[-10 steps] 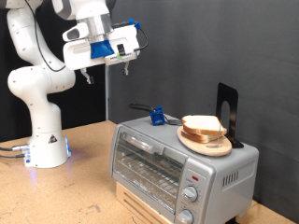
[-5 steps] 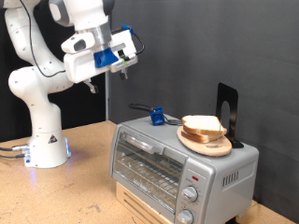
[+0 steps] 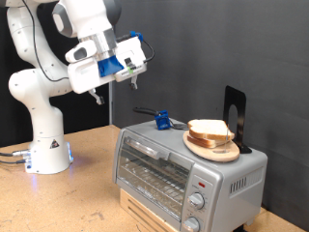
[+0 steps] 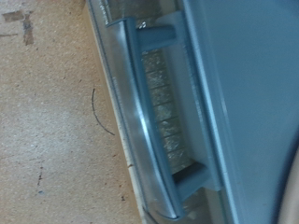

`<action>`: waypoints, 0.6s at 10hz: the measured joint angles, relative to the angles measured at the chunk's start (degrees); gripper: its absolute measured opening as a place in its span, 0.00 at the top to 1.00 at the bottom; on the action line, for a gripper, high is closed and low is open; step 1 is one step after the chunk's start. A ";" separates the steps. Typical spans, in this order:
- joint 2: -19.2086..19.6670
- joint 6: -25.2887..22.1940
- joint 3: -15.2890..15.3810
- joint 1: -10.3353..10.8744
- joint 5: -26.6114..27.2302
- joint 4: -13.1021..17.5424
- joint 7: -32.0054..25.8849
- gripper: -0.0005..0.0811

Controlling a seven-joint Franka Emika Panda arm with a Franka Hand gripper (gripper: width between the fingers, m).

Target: Make a piece of toast with the oven

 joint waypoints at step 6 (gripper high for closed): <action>3.68 4.62 0.05 -0.80 -1.83 -2.11 -0.70 0.00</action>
